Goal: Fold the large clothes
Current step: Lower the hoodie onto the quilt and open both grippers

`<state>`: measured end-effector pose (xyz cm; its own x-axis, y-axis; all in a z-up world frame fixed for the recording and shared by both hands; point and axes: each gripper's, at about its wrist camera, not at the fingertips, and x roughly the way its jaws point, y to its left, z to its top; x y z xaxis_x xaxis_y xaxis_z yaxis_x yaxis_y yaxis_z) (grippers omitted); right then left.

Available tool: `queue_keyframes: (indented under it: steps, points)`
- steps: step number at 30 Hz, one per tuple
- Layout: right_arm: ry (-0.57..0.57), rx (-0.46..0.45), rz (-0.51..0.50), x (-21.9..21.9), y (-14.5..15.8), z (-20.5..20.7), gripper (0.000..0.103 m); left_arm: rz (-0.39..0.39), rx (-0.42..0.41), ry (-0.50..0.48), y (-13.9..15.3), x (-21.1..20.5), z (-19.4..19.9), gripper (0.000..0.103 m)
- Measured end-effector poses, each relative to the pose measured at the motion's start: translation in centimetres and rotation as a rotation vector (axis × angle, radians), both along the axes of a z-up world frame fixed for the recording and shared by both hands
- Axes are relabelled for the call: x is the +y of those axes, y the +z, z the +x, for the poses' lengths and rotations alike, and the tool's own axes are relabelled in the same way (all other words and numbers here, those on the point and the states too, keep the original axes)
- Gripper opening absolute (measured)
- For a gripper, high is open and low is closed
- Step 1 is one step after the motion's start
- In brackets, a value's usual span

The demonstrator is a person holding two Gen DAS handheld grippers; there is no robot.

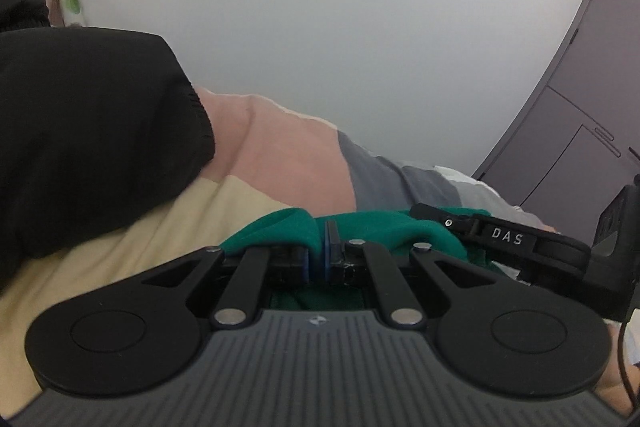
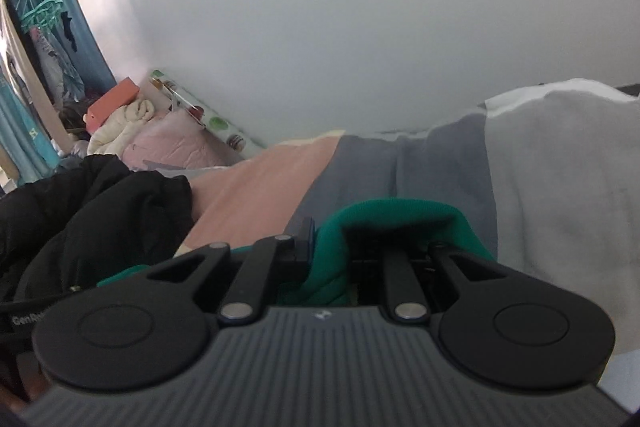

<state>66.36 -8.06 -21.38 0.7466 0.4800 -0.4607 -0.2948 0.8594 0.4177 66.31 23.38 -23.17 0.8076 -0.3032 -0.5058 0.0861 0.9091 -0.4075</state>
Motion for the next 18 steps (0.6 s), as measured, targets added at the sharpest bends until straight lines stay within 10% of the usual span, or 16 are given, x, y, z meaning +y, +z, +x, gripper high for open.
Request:
queue_keyframes:
  steps: [8, 13, 18]
  points:
    - [0.001, -0.019, -0.044, 0.6, 0.1, -0.7, 0.021, 0.027, 0.007, 0.01, 2.0, -0.4, -0.2, 0.007]
    - [-0.013, -0.016, -0.039, 0.2, 1.3, -1.7, 0.061, 0.034, 0.035, 0.063, 4.0, -0.2, -2.5, 0.056]
    - [-0.022, -0.027, -0.015, -0.8, 3.8, -4.8, 0.064, 0.049, 0.026, 0.082, 7.2, -0.6, -7.2, 0.06]
